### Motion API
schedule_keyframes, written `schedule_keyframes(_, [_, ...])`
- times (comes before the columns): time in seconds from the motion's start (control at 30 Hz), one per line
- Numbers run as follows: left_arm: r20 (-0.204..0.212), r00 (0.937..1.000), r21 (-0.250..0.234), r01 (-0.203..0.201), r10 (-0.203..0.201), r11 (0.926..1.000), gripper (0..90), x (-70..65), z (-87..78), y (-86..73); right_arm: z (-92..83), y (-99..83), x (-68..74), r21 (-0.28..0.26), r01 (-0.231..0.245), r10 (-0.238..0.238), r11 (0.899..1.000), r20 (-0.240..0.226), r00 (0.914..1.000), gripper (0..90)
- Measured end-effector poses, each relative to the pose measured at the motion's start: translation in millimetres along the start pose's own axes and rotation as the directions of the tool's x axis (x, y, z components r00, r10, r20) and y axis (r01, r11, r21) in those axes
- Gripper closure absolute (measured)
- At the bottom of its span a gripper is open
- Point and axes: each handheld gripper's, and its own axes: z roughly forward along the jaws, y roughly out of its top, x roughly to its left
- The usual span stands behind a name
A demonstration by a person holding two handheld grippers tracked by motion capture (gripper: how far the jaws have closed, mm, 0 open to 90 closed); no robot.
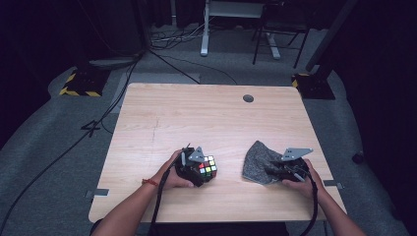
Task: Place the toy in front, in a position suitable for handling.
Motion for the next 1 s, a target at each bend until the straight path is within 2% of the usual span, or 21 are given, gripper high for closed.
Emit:
schedule_keyframes(0.13, [-0.009,0.9999,-0.012,0.006,-0.006,0.9999,18.5,0.2,-0.2,-0.4,-0.2,-1.5,-0.6,-0.016,-0.008,0.008,1.0,0.002,1.0,73.1])
schedule_keyframes(0.17, [-0.018,0.9998,-0.016,0.01,-0.01,0.9998,21.3,0.4,-1.5,-1.1,-0.3,-1.8,-0.3,-0.019,-0.01,0.01,1.0,0.003,0.9999,73.7])
schedule_keyframes(0.2, [-0.019,0.9997,-0.033,0.012,-0.013,0.9994,29.3,0.5,-3.1,-2.2,-0.5,-2.0,0.3,-0.021,-0.007,0.007,1.0,0.007,1.0,74.7])
schedule_keyframes(0.23, [-0.022,0.9994,-0.035,0.025,-0.025,0.9991,33.6,0.8,-3.3,-2.6,-0.7,-2.3,1.3,-0.025,0.003,-0.003,1.0,0.012,0.9999,75.8])
schedule_keyframes(0.3, [-0.022,0.9997,-0.03,0.014,-0.014,0.9995,33.7,0.6,-3.6,-2.8,-1.3,-2.4,7.4,-0.035,0.03,-0.029,0.999,0.023,0.9993,76.6])
schedule_keyframes(0.47, [-0.014,0.9999,-0.027,0.003,-0.003,0.9996,33.7,1.3,-3.9,-2.8,-1.5,-0.3,12.9,-0.037,0.052,-0.051,0.998,0.01,0.9986,77.0])
schedule_keyframes(0.67, [0.003,0.9999,-0.034,0.014,-0.014,0.9993,33.8,3.6,-3.8,-2.6,-1.1,-0.4,11.7,-0.048,0.043,-0.043,0.998,-0.005,0.9991,77.2])
schedule_keyframes(0.8, [-0.001,1.0,-0.024,-0.003,0.003,0.9997,33.8,3.6,-3.5,-1.3,-2.9,0.0,10.9,-0.058,0.043,-0.043,0.997,-0.001,0.9991,77.4])
schedule_keyframes(0.87, [0.023,0.9997,-0.016,-0.006,0.007,0.9998,33.8,4.0,-4.1,0.0,-4.1,0.1,10.4,-0.064,0.037,-0.037,0.997,-0.002,0.9993,77.6])
schedule_keyframes(1.0, [0.045,0.9981,0.013,-0.043,0.043,0.999,33.8,0.6,-6.0,4.7,-5.9,1.2,9.9,-0.073,0.038,-0.038,0.997,0.003,0.9993,77.9])
